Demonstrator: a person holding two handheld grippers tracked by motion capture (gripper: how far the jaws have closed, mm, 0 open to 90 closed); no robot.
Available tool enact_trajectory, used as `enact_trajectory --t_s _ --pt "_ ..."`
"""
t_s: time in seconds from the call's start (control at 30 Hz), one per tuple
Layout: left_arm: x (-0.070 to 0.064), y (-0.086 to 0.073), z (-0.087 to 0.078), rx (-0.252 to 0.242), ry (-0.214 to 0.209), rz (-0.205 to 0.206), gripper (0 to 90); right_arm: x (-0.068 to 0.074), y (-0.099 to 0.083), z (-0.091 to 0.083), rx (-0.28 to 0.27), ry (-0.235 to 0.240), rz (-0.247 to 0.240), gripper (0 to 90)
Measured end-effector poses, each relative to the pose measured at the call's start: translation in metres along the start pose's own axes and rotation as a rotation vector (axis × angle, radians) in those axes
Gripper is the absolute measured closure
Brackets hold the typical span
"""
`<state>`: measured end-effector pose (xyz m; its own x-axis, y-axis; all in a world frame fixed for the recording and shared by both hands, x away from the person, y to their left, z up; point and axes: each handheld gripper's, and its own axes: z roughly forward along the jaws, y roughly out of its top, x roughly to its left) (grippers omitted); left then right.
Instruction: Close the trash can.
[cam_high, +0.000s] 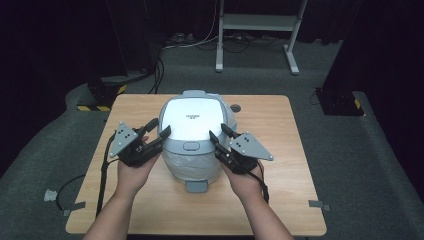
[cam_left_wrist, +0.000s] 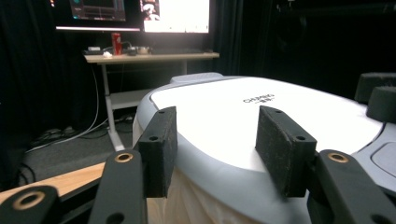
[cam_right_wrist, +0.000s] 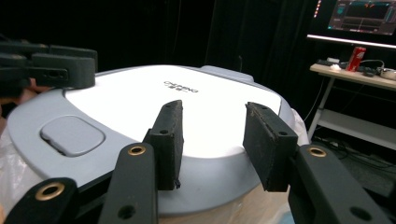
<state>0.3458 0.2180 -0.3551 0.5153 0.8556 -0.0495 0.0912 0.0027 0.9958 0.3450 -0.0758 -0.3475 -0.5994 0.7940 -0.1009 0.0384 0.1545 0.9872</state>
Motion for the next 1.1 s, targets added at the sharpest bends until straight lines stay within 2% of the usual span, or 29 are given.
enact_trajectory --t_s 0.1,0.17,0.23,0.33,0.43,0.57,0.73,0.9,1.0,1.03,1.1 --pt "0.001 0.003 -0.001 0.013 -0.006 0.000 48.6 0.000 0.001 -0.001 0.006 0.002 0.011 57.2" --pt "0.002 0.009 -0.005 0.027 0.015 0.016 47.8 0.000 0.005 0.000 0.021 -0.009 -0.002 53.1" --pt "0.007 0.014 -0.011 0.000 0.021 0.004 46.6 -0.003 0.010 -0.002 0.014 -0.009 0.001 50.1" --pt "0.018 0.019 -0.017 -0.005 0.049 0.012 45.1 -0.009 0.016 -0.006 0.003 -0.027 0.000 48.5" --pt "0.029 0.017 -0.021 0.022 0.087 0.029 43.9 -0.018 0.019 -0.010 0.005 -0.044 0.022 46.6" --pt "0.043 0.010 -0.025 0.053 0.117 0.038 43.0 -0.031 0.016 -0.015 0.014 -0.081 0.039 45.2" --pt "0.061 -0.008 -0.030 0.113 0.152 0.028 41.4 -0.042 0.002 -0.021 0.035 -0.122 0.060 43.1" --pt "0.074 -0.034 -0.034 0.184 0.177 0.010 40.8 -0.053 -0.023 -0.023 0.090 -0.157 0.081 42.0" --pt "0.081 -0.054 -0.034 0.238 0.187 -0.018 40.3 -0.061 -0.042 -0.024 0.135 -0.172 0.099 42.7" --pt "0.085 -0.065 -0.034 0.276 0.186 -0.042 40.2 -0.064 -0.050 -0.023 0.156 -0.177 0.103 42.7" --pt "0.088 -0.078 -0.032 0.322 0.191 -0.059 38.7 -0.070 -0.069 -0.021 0.208 -0.188 0.125 42.7"
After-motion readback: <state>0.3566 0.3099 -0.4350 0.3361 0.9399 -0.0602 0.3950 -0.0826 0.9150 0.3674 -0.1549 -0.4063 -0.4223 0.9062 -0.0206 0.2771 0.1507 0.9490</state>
